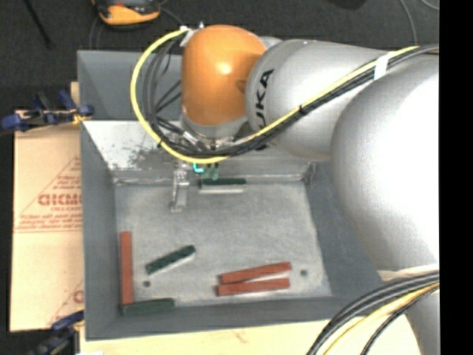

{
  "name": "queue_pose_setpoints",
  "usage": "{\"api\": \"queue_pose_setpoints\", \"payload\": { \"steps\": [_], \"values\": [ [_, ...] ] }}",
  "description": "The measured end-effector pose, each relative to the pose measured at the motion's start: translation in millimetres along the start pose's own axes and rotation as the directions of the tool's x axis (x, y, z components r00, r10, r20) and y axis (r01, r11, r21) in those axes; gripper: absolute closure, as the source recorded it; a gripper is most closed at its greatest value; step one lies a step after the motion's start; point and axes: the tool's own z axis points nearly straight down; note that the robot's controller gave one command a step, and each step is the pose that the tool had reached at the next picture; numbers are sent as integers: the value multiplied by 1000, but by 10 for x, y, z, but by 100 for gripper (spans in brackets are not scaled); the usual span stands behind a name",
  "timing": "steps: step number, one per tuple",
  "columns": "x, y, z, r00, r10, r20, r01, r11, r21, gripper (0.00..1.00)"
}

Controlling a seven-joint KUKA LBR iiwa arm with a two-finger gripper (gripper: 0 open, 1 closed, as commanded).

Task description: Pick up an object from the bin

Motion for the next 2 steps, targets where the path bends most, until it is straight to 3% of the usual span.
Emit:
{"api": "queue_pose_setpoints", "payload": {
  "steps": [1, 2],
  "values": [
    [-20, -5, -53, 1000, 3, 9, -3, 1000, -2, 0],
    [298, -81, 369, 992, -123, 11, 123, 992, 1, 0]
  ]
}}
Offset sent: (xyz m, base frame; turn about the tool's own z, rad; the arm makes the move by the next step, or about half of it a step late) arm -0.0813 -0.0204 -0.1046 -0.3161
